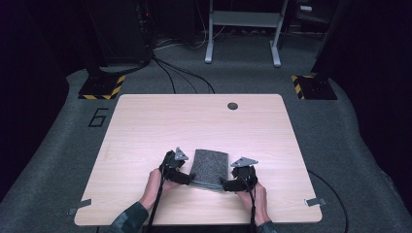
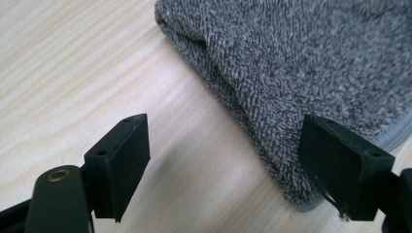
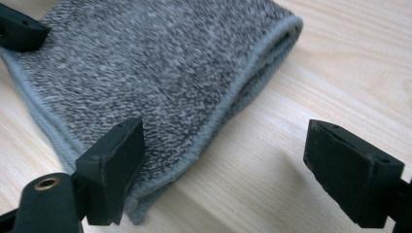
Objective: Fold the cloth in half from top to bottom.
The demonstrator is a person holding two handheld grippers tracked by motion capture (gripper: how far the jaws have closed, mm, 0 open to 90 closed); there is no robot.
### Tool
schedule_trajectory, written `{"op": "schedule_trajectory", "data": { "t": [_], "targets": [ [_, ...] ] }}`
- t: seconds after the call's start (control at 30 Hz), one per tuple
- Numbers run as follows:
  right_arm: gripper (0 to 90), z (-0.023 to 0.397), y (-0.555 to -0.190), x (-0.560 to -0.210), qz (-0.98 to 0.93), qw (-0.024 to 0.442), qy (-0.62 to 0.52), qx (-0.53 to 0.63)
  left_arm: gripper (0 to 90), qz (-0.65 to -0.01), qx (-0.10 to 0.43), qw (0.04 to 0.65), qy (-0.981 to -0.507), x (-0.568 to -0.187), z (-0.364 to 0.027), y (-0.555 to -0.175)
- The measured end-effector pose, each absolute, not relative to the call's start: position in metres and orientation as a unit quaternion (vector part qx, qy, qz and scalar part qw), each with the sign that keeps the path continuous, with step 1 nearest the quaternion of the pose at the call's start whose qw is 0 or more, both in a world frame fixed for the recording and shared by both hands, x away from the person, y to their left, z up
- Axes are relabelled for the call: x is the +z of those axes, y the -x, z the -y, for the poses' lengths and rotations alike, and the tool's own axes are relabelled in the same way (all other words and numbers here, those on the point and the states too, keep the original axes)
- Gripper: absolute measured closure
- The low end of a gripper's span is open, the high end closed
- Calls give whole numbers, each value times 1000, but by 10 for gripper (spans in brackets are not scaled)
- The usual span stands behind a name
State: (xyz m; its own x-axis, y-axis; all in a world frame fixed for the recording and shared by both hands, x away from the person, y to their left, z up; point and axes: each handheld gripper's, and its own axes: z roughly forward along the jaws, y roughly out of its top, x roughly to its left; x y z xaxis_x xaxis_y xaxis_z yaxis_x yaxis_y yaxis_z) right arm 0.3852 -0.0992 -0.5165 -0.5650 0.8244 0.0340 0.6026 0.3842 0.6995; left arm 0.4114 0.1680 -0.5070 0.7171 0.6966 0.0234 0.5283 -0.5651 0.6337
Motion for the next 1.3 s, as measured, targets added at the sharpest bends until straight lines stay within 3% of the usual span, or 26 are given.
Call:
{"op": "schedule_trajectory", "data": {
  "t": [0.27,0.47,0.63,0.87,1.03,1.3],
  "targets": [
    [143,110,-392,-516,-823,141,-425,349,179,-356,131,323,-867,-505,-169,-402],
    [144,117,-408,-498,-812,155,-427,365,172,-375,143,352,-846,-483,-173,-424],
    [143,111,-430,-493,-803,158,-440,369,164,-390,143,334,-846,-487,-164,-449],
    [143,102,-457,-508,-810,159,-457,331,165,-395,150,298,-856,-506,-160,-455],
    [124,103,-462,-517,-809,153,-467,323,164,-399,150,303,-853,-510,-164,-454],
    [140,106,-447,-501,-809,171,-449,340,152,-398,162,335,-839,-489,-172,-441]
  ]
}}
